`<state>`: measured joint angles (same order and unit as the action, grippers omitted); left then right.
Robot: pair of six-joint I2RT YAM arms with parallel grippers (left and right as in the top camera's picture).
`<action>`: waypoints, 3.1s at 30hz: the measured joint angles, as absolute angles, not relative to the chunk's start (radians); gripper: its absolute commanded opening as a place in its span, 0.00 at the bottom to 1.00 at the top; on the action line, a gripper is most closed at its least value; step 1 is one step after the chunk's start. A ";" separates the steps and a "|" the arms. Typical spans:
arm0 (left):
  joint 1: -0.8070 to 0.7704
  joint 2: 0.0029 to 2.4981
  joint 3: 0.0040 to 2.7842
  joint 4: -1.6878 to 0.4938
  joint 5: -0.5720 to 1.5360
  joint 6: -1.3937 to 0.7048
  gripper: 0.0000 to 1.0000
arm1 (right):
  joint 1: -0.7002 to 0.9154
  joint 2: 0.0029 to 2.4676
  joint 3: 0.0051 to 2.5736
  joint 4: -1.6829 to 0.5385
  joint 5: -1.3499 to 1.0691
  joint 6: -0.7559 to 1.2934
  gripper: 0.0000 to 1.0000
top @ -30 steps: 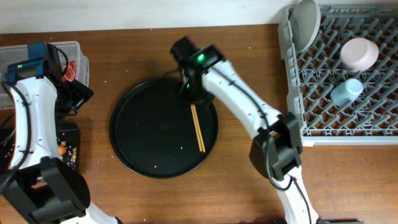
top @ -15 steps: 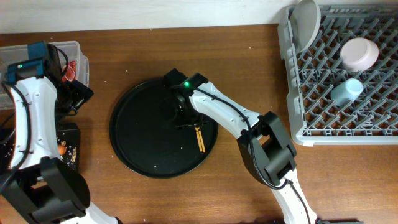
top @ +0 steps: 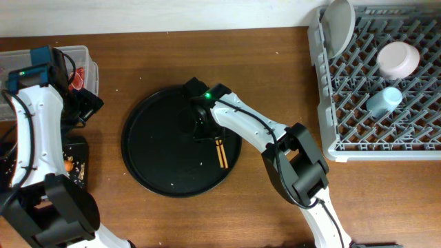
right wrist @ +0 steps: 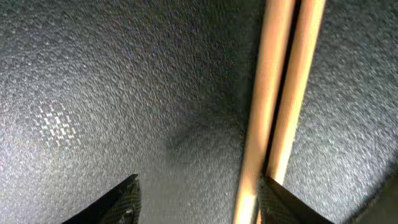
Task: Sort waste into correct bins and load items into the dishwasher rack
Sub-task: 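Lower the right gripper onto the chopsticks and grasp one, then carry the chopstick to the rack and insert it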
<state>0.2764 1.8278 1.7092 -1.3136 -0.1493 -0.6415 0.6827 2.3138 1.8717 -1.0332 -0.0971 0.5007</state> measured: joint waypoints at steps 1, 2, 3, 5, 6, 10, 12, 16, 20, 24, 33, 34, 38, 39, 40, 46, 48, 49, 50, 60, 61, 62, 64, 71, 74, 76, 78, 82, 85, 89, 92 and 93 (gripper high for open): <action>0.276 1.828 1.710 -1.314 -0.149 -0.641 0.99 | 0.683 2.314 1.867 -1.030 -0.097 0.501 0.59; 0.276 1.828 1.709 -1.314 -0.149 -0.641 0.99 | 0.683 2.314 1.865 -1.030 -0.097 0.501 0.56; 0.276 1.828 1.710 -1.314 -0.149 -0.641 0.99 | 0.683 2.314 1.863 -1.029 -0.097 0.501 0.55; 0.276 1.828 1.709 -1.314 -0.149 -0.641 0.99 | 0.683 2.314 1.860 -1.028 -0.094 0.498 0.47; 0.276 1.828 1.709 -1.314 -0.149 -0.641 0.99 | 0.683 2.314 1.860 -1.029 -0.094 0.500 0.42; 0.276 1.828 1.709 -1.314 -0.149 -0.641 0.99 | 0.683 2.314 1.860 -1.031 -0.093 0.511 0.21; 0.276 1.828 1.709 -1.313 -0.149 -0.641 0.99 | 0.691 2.315 1.858 -1.041 -0.074 0.528 0.22; 0.276 1.828 1.710 -1.314 -0.149 -0.641 0.99 | 0.749 2.315 1.855 -1.069 0.028 0.589 0.27; 0.276 1.828 1.710 -1.314 -0.149 -0.641 0.99 | 0.767 2.315 1.855 -1.065 0.041 0.617 0.27; 0.276 1.828 1.710 -1.314 -0.149 -0.641 0.99 | 0.756 2.315 1.855 -1.069 0.006 0.627 0.28; 0.276 1.828 1.710 -1.314 -0.149 -0.641 0.99 | 0.721 2.316 1.993 -1.163 -0.043 0.628 0.45; 0.276 1.828 1.710 -1.313 -0.149 -0.641 0.99 | 0.722 2.316 1.993 -1.150 -0.043 0.628 0.49; 0.276 1.828 1.709 -1.314 -0.149 -0.641 0.99 | 0.762 2.318 1.991 -1.082 -0.031 0.628 0.50; 0.276 1.828 1.710 -1.314 -0.149 -0.641 0.99 | 0.772 2.324 1.991 -1.080 -0.027 0.628 0.49; 0.276 1.828 1.709 -1.314 -0.149 -0.641 0.99 | 0.780 2.334 1.991 -1.080 -0.023 0.628 0.44; 0.276 1.828 1.710 -1.314 -0.149 -0.641 0.99 | 0.789 2.373 1.991 -1.083 0.047 0.628 0.37; 0.276 1.828 1.709 -1.313 -0.149 -0.641 0.99 | 0.795 2.373 1.991 -1.084 0.091 0.628 0.38; 0.276 1.828 1.710 -1.314 -0.149 -0.641 0.99 | 0.799 2.373 1.991 -1.084 0.107 0.628 0.37; 0.276 1.828 1.710 -1.314 -0.149 -0.641 0.99 | 0.801 2.373 1.991 -1.084 0.113 0.628 0.37; 0.276 1.828 1.710 -1.314 -0.149 -0.641 0.99 | 0.804 2.403 1.992 -1.071 0.110 0.628 0.12; 0.276 1.828 1.709 -1.314 -0.149 -0.641 0.99 | 0.805 2.403 1.992 -1.066 0.103 0.630 0.05; 0.276 1.828 1.709 -1.314 -0.149 -0.641 0.99 | 0.806 2.403 1.991 -1.062 0.099 0.631 0.04; 0.276 1.828 1.710 -1.314 -0.149 -0.641 0.99 | 0.806 2.403 1.992 -1.060 0.097 0.632 0.04; 0.276 1.828 1.710 -1.314 -0.149 -0.641 0.99 | 0.685 2.358 1.998 -1.181 0.083 0.615 0.04; 0.276 1.828 1.709 -1.314 -0.149 -0.641 0.99 | 0.545 2.231 2.102 -1.287 0.046 0.518 0.04; 0.276 1.828 1.710 -1.314 -0.149 -0.641 0.99 | 0.429 2.112 2.188 -1.368 0.032 0.463 0.04; 0.276 1.828 1.710 -1.313 -0.149 -0.641 0.99 | 0.247 1.985 2.248 -1.443 0.005 0.330 0.04; 0.276 1.828 1.709 -1.314 -0.149 -0.641 0.99 | -0.049 1.975 2.215 -1.560 -0.044 0.101 0.04; 0.276 1.828 1.710 -1.313 -0.149 -0.641 0.99 | -0.147 1.984 2.139 -1.545 -0.045 0.020 0.04; 0.276 1.828 1.710 -1.313 -0.149 -0.641 0.99 | -0.203 1.994 2.059 -1.448 -0.051 -0.030 0.04; 0.276 1.828 1.710 -1.314 -0.149 -0.641 0.99 | -0.216 2.023 2.044 -1.386 -0.051 -0.044 0.04; 0.276 1.828 1.710 -1.314 -0.149 -0.641 0.99 | -0.216 2.040 2.043 -1.368 -0.051 -0.046 0.04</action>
<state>0.2764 1.8278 1.7096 -1.3136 -0.1493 -0.6415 -0.2161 2.0403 2.0434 -1.3682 -0.0513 -0.0463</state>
